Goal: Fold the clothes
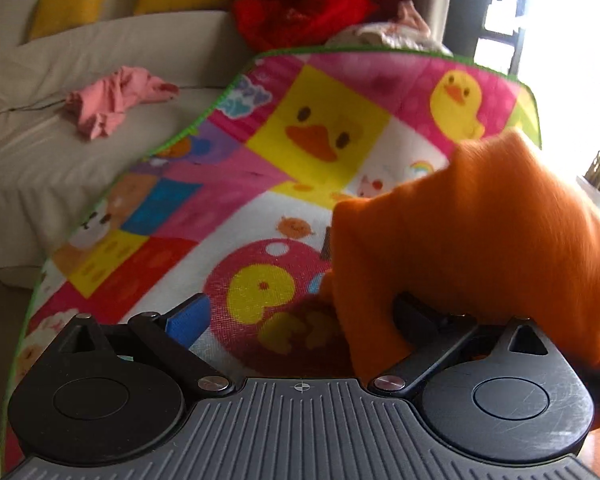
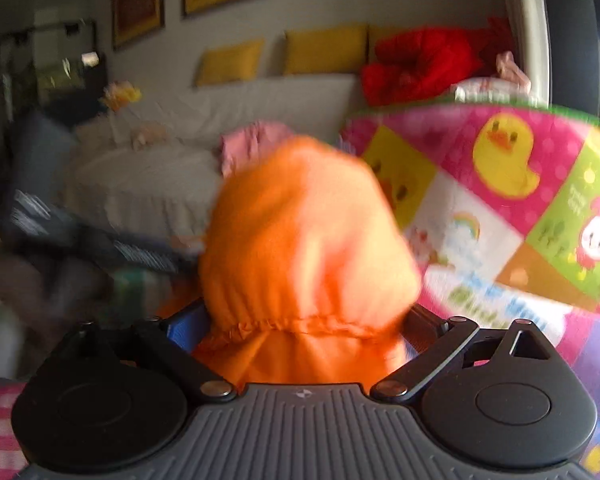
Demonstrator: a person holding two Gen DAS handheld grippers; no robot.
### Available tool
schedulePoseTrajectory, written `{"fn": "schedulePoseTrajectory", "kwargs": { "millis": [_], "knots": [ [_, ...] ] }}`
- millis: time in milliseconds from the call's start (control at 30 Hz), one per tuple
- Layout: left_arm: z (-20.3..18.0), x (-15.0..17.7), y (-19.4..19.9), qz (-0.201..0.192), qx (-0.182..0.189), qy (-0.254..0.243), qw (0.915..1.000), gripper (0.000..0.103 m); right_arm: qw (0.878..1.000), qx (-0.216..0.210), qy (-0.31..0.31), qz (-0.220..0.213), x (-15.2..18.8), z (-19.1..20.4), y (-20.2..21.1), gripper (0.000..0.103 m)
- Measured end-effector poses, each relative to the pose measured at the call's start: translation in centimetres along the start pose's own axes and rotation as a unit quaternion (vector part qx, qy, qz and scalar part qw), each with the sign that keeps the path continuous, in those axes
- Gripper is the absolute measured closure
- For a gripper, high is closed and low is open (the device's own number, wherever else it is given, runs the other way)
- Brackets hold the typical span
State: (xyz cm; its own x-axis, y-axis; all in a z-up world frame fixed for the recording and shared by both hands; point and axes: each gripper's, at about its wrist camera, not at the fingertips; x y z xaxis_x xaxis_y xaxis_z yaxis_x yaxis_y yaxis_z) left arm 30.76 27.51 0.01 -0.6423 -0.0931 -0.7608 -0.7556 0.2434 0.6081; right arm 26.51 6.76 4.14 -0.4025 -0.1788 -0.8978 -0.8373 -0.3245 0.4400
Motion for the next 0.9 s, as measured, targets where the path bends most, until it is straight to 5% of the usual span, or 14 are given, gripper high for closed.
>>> {"fn": "schedulePoseTrajectory", "kwargs": {
  "millis": [167, 300, 367, 767, 900],
  "knots": [
    [0.6, -0.6, -1.9, 0.002, 0.011, -0.004, 0.9999, 0.002, 0.997, 0.037, -0.032, -0.058, -2.6, -2.6, 1.8, 0.000],
    [0.6, -0.9, -3.2, 0.005, 0.009, 0.001, 0.9999, 0.002, 0.995, 0.105, -0.003, -0.002, -2.5, -1.9, -2.4, 0.000],
    [0.6, -0.9, -3.4, 0.005, 0.007, 0.002, 1.0000, 0.002, 0.991, 0.131, 0.009, -0.015, -1.5, -1.4, -3.8, 0.000],
    [0.8, -0.7, -2.6, 0.009, 0.011, -0.001, 0.9999, 0.002, 0.993, 0.113, -0.018, -0.037, -1.2, -2.3, -0.9, 0.000],
    [0.4, -0.4, -3.5, 0.010, 0.004, 0.015, 0.9998, 0.002, 0.989, 0.143, 0.041, -0.021, -1.7, -0.7, -2.7, 0.000]
  ]
}}
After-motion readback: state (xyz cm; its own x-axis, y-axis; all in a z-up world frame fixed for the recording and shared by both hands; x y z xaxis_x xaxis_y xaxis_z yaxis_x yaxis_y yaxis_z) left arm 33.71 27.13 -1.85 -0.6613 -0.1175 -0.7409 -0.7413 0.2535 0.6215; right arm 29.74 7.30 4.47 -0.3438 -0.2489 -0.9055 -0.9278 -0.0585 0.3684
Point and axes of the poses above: each gripper's, at about its wrist camera, not at the fingertips, and y roughly against the way its jaws point, z to its left, x to its underside, and after that the axes turned 10 degrees about x, right-handed
